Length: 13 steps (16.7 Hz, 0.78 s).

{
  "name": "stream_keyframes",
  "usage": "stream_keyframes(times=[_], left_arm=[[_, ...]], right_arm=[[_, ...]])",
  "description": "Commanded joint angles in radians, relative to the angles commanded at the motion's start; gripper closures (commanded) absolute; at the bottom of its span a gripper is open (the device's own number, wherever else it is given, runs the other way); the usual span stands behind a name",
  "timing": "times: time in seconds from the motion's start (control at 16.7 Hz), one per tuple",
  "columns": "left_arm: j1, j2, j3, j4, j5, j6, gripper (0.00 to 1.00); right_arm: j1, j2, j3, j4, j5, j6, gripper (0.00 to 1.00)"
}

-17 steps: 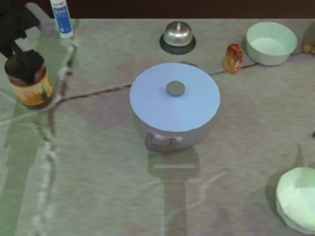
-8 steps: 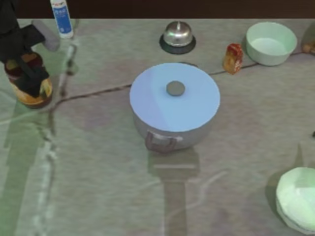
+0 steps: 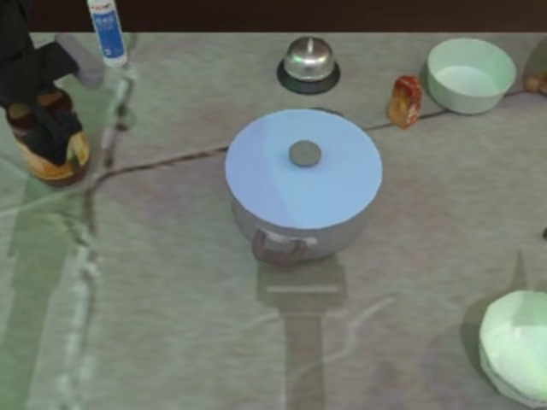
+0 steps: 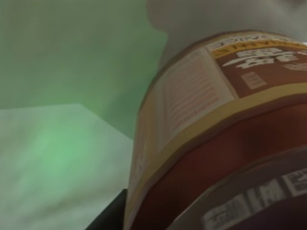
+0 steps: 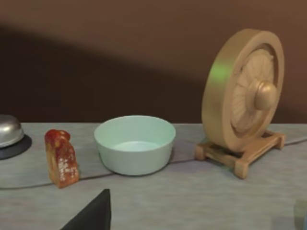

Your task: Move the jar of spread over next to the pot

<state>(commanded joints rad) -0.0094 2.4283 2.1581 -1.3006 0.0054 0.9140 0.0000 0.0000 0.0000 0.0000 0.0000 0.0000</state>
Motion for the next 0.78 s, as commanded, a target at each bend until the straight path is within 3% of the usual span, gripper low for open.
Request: stream_keyframes(times=[0.3,0.78], left_arm=[[0.000,0.000,0.000,0.000,0.000,0.000,0.98],[0.000,0.000,0.000,0.000,0.000,0.000,1.00]], right_arm=[[0.000,0.000,0.000,0.000,0.000,0.000,0.00],[0.000,0.000,0.000,0.000,0.000,0.000,0.00]])
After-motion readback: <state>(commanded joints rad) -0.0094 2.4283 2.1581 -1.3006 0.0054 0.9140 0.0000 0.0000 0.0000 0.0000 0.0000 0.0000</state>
